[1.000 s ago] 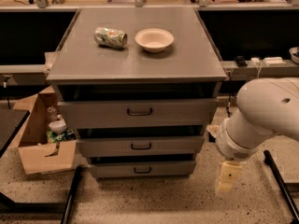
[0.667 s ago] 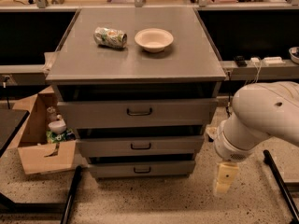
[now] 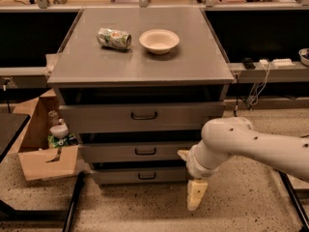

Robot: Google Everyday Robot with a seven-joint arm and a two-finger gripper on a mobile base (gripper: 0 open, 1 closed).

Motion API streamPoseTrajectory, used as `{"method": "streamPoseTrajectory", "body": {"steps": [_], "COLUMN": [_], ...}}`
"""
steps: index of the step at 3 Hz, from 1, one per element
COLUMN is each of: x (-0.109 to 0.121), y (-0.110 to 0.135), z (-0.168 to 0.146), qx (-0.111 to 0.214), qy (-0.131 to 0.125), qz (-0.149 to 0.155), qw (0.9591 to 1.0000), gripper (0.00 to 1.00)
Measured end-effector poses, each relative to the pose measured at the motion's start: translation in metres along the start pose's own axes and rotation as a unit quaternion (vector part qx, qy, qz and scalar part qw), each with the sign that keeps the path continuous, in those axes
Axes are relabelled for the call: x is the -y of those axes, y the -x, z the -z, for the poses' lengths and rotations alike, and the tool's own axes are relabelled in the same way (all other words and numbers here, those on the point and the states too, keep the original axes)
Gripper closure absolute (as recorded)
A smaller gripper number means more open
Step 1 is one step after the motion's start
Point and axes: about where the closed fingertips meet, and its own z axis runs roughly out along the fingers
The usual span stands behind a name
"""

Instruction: Open bottom drawer

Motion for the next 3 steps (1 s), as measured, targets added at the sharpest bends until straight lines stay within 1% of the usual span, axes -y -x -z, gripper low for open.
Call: {"method": "streamPoseTrajectory", "body": {"steps": [1, 2, 3], "x": [-0.004, -0.006, -0.017], "y": [-0.002, -0.003, -0.017], "z": [-0.022, -0.029, -0.063], "qx": [0.011, 0.012, 0.005], "qy": [0.014, 0.02, 0.013], "qz": [-0.004, -0.002, 0.011], "qw": [0.9998, 0.9997, 0.9998], "gripper": [0.0, 0.0, 0.0]}}
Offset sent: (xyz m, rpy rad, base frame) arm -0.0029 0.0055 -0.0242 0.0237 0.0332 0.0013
